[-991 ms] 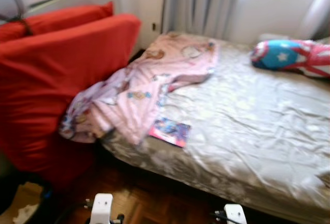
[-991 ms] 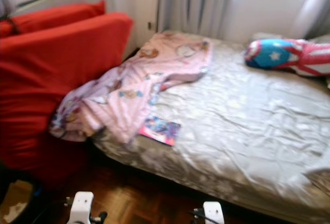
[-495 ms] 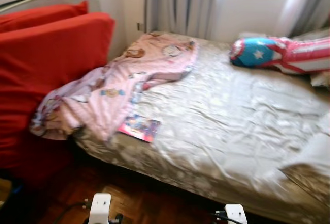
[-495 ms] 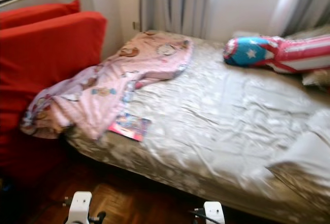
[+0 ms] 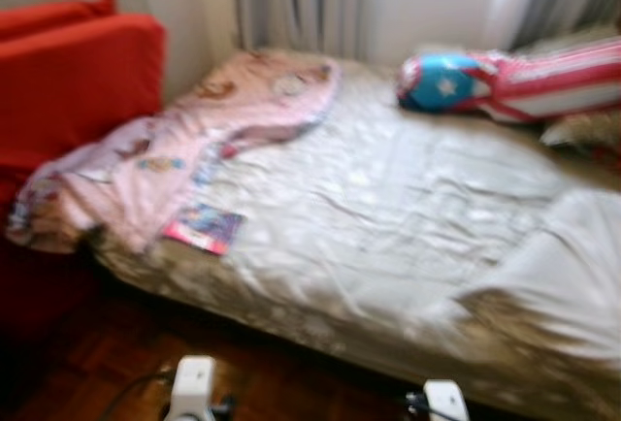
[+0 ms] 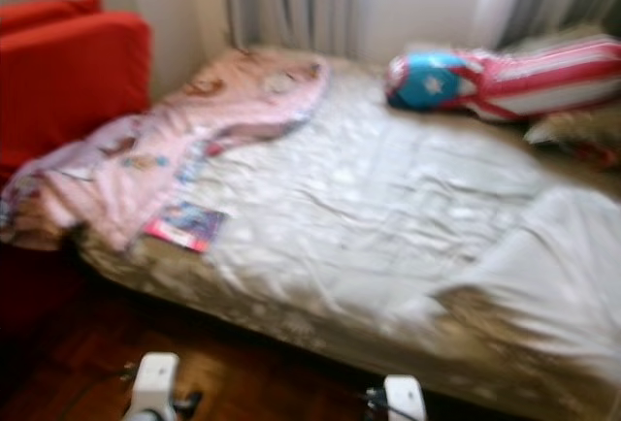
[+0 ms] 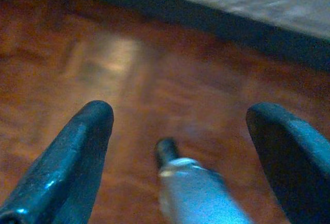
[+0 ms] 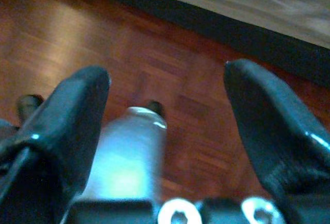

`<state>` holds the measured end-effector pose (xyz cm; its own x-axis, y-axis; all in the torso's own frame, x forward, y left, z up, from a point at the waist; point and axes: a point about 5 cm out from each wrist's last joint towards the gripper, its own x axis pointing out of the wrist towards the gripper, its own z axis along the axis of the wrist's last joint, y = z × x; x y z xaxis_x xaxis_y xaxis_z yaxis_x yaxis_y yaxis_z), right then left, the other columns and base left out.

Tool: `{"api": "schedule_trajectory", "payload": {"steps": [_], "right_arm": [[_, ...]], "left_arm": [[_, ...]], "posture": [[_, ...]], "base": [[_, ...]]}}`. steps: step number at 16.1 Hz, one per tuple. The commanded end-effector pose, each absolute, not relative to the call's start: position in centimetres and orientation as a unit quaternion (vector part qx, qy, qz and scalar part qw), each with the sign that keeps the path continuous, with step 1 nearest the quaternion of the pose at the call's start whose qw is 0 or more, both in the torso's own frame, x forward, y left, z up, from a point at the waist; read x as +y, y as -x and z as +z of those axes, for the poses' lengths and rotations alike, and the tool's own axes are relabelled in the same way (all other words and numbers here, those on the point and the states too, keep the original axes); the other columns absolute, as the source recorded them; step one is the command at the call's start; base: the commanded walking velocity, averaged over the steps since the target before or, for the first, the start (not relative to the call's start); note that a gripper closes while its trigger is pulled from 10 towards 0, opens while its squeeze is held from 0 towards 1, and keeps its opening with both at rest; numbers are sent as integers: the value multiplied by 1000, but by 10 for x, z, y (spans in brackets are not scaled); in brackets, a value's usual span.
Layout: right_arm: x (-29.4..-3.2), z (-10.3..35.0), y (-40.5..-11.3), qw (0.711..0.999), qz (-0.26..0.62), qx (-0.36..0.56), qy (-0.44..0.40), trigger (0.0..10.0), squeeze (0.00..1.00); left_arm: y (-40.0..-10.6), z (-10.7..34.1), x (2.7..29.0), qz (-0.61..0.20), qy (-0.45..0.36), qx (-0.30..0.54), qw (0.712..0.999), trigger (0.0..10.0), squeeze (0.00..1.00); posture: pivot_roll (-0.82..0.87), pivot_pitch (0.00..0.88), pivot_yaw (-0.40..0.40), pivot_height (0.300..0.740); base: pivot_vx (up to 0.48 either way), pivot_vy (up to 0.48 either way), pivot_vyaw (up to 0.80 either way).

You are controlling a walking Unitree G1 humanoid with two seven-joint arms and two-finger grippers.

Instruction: Clean up the room

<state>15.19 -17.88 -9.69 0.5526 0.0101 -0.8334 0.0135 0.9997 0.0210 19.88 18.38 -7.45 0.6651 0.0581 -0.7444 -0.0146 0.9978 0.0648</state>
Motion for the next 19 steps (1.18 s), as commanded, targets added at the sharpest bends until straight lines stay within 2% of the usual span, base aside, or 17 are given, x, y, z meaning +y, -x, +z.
{"api": "schedule_trajectory", "payload": {"steps": [1,6,14,19], "right_arm": [[-177,-94,-159,887,0,462,-13,10000,0],[-178,-94,-159,886,1,464,-10,10000,0],[-178,-94,-159,884,5,467,-5,10000,0],[-177,-95,-159,882,10,470,-4,10000,0]], "left_arm": [[-195,-76,192,29,-32,414,909,10000,0],[-194,-76,189,28,-29,415,909,10000,0],[-191,-79,188,30,-19,422,906,10000,0],[-192,-78,189,29,-19,421,906,10000,0]], "posture": [[-19,0,-34,740],[-22,0,-37,740],[-20,0,-39,740],[-19,0,-39,740]], "base": [[0,-386,0],[0,-382,0],[0,0,0],[0,0,-658]]}}
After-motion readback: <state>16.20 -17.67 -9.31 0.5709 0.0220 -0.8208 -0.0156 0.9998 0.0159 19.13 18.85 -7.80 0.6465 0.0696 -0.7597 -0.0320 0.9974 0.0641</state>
